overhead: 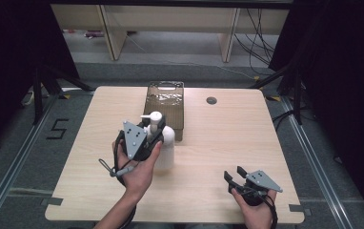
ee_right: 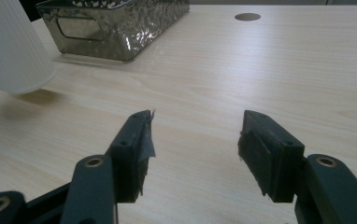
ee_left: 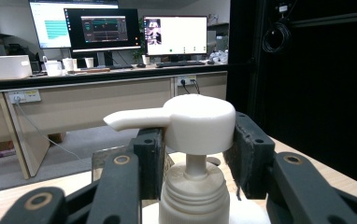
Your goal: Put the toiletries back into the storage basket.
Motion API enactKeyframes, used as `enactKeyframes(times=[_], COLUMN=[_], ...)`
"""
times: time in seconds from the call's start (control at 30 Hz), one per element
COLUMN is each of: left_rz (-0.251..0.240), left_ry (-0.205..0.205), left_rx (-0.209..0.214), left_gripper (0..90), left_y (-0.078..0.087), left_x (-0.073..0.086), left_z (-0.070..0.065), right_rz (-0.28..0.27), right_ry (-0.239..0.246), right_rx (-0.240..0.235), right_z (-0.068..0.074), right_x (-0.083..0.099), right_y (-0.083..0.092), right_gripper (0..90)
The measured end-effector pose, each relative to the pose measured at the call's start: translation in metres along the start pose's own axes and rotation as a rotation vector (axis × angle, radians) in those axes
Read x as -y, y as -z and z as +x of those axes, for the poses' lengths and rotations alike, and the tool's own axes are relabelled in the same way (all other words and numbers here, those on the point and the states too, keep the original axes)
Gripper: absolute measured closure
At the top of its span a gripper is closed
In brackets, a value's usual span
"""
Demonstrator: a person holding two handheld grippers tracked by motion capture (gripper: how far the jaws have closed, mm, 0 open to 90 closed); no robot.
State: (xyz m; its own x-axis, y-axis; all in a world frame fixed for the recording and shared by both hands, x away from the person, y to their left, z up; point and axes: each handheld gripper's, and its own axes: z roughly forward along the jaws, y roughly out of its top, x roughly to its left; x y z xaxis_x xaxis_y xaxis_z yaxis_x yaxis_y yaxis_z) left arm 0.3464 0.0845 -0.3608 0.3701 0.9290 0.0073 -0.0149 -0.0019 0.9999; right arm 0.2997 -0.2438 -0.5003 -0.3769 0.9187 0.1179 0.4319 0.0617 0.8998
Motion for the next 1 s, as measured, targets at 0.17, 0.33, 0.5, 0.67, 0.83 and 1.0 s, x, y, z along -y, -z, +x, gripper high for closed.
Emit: enactKeyframes(times=[0.17, 0.33, 0.5, 0.67, 0.83, 1.0], left_rz=[-0.011, -0.015, -0.022, -0.028, -0.035, -0.04], left_ry=[0.007, -0.001, 0.0, 0.001, -0.008, -0.01], left_rx=[0.0, -0.003, -0.014, -0.018, -0.017, -0.015], left_gripper=[59.1, 59.1, 59.1, 59.1, 59.1, 59.1], left_y=[-0.005, -0.011, -0.015, -0.018, -0.022, -0.025], left_x=[-0.005, -0.01, -0.015, -0.019, -0.025, -0.031], left_z=[0.002, 0.007, 0.01, 0.012, 0.013, 0.014], right_rz=[0.004, 0.013, 0.005, 0.004, -0.002, -0.004], right_ry=[-0.001, -0.042, -0.02, -0.025, 0.014, 0.008], right_rx=[-0.002, -0.003, -0.009, -0.012, -0.003, -0.003], right_z=[0.0, 0.003, 0.002, 0.002, -0.001, 0.0], right_x=[0.0, 0.001, 0.001, 0.002, 0.001, 0.002], right_y=[0.0, 0.001, -0.001, -0.001, -0.001, -0.002], right_gripper=[44.5, 44.6, 44.6, 44.7, 44.7, 44.8])
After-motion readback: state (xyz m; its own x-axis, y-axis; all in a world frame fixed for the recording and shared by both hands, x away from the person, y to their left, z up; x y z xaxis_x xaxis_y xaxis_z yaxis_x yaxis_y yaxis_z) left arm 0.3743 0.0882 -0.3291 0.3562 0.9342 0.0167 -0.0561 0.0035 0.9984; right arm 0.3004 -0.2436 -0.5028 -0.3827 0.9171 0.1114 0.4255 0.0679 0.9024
